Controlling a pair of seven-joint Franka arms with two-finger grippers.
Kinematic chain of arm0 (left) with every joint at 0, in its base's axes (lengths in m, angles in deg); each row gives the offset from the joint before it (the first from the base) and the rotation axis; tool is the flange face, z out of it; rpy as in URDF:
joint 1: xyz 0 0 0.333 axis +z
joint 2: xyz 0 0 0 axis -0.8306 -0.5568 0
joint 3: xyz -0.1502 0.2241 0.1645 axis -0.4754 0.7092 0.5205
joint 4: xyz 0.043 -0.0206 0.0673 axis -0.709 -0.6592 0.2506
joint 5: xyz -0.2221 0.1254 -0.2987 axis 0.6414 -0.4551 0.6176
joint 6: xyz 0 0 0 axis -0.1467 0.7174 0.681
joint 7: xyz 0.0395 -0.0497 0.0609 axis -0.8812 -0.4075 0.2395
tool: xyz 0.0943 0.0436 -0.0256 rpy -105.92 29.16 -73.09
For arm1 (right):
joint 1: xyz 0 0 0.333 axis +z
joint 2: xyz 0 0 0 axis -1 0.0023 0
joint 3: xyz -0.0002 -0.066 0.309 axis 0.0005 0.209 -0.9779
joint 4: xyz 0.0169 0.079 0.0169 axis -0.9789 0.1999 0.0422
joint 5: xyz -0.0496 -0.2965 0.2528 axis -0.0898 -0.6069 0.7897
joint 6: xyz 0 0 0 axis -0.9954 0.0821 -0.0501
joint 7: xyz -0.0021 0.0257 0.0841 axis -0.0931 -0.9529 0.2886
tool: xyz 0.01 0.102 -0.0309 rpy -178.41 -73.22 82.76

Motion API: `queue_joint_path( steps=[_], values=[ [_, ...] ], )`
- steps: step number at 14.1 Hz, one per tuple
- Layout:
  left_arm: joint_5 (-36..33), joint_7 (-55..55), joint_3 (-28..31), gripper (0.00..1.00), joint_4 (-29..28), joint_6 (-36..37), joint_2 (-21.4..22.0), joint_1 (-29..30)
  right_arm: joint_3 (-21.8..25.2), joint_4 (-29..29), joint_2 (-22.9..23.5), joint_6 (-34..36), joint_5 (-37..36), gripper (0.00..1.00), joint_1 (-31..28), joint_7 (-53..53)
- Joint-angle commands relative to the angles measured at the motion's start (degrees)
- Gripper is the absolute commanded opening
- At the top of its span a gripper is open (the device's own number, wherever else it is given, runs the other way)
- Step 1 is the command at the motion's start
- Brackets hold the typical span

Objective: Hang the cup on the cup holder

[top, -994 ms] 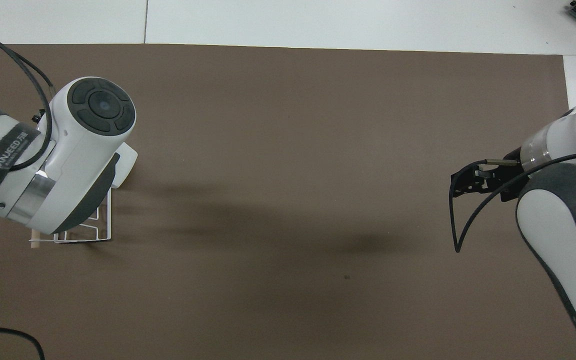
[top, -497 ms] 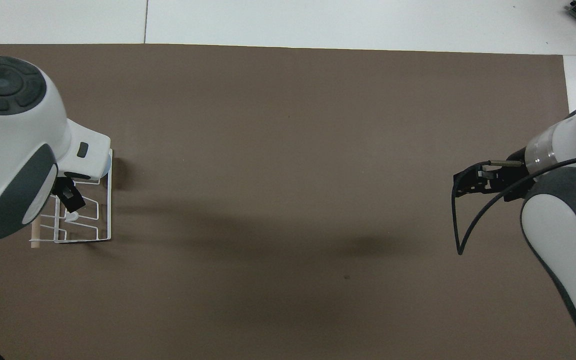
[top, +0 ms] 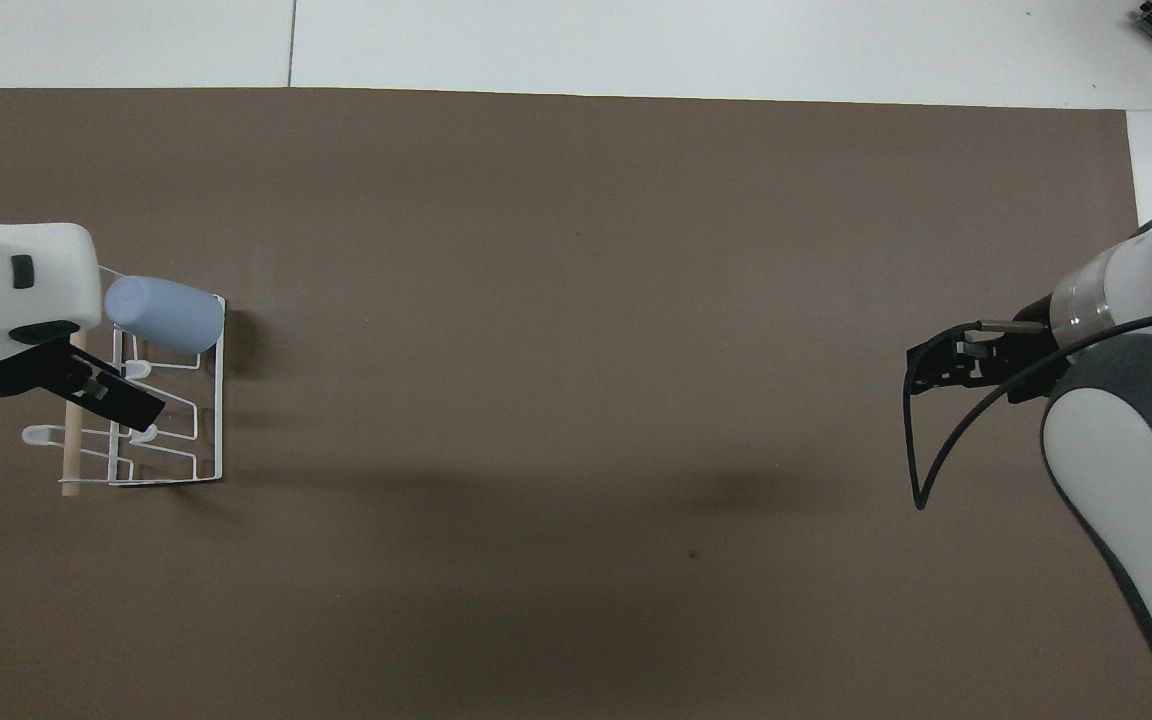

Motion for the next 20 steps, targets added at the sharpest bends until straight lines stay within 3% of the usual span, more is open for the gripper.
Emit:
queue_joint_path(
  steps=[1, 11, 15, 20],
  values=[
    [2.21, 1.03, 0.26, 1.00, -0.26, 1.05, 3.67, 3.05, -0.43, 0.98, -1.29, 0.30, 1.13, 1.00, -0.76, -0.25],
    [1.86, 4.63, 1.67, 1.00, 0.09, -2.12, 4.13, 2.89, -0.43, 0.98, -1.29, 0.30, 1.22, 1.00, -0.76, -0.25],
    [0.71, 5.08, 2.38, 1.00, 7.02, 0.60, 0.44, 0.78, -0.51, 1.07, -1.29, 0.30, 1.13, 1.00, -0.76, -0.25],
    [1.94, 4.99, 9.58, 1.00, 8.78, 3.49, -0.62, -3.80, -0.43, 0.98, -1.29, 0.30, 1.13, 1.00, -0.76, -0.25]
  ],
)
